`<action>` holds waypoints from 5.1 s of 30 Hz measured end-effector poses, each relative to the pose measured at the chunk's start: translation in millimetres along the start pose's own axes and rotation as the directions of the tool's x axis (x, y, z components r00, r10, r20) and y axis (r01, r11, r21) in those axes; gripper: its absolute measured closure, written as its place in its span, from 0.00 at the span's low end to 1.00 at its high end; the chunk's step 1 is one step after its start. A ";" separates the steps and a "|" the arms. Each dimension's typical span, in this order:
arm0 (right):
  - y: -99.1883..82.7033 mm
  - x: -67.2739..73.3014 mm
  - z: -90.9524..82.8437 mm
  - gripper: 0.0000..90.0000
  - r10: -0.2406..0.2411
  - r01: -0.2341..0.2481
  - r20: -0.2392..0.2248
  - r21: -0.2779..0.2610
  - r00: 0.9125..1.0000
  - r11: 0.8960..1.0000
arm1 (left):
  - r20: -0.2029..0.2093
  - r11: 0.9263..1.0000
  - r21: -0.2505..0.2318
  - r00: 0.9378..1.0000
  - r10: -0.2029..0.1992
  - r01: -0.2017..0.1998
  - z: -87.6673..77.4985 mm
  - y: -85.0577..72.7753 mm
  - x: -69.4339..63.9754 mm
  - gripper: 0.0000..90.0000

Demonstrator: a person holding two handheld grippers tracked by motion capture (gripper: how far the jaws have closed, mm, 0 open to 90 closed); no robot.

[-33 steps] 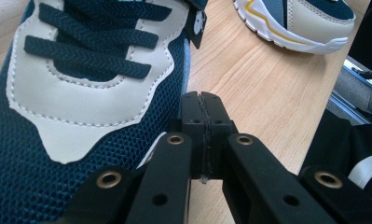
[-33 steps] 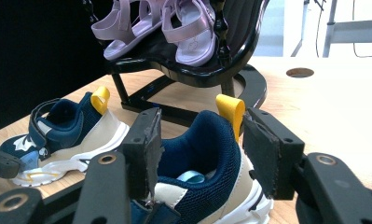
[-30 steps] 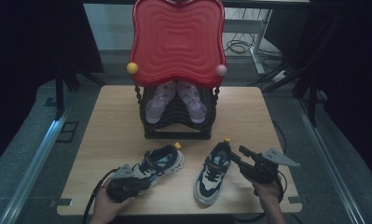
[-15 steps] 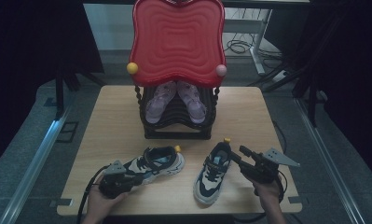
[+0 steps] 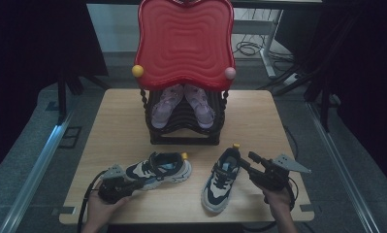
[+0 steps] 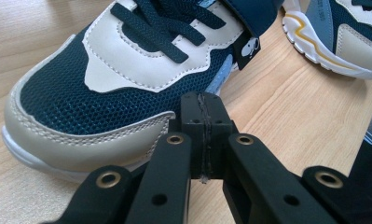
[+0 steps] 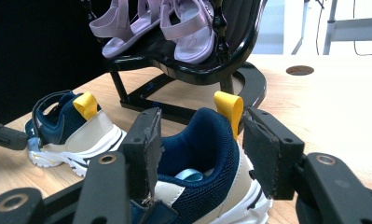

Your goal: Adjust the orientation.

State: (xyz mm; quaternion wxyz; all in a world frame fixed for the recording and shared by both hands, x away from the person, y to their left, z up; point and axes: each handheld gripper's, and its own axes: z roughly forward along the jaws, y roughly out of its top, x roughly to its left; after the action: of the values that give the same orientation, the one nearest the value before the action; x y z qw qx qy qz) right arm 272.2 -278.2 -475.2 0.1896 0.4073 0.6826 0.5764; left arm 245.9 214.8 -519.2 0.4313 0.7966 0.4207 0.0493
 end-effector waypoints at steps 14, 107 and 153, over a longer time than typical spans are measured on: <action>1.6 0.3 -0.6 0.53 0.008 -0.008 -0.007 -0.006 1.000 1.000 | -0.030 0.999 -0.023 0.999 -0.042 0.042 -1.4 2.2 14.8 0.99; 33.8 114.4 176.0 1.00 0.003 0.067 -0.183 0.374 0.983 0.925 | -0.078 0.986 -0.148 0.993 -0.090 0.078 -49.4 -0.1 29.2 0.51; 1.5 175.3 123.0 1.00 -0.102 0.192 -0.272 0.328 0.957 0.925 | -0.095 0.982 -0.166 0.989 -0.110 0.093 -57.5 -1.2 37.4 0.51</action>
State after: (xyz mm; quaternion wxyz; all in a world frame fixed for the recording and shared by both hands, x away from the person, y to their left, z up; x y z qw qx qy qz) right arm 257.7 -64.6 -469.2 0.0695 0.3061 0.8214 0.4762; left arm 243.8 278.9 -494.9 0.4740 0.7327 0.4775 0.1024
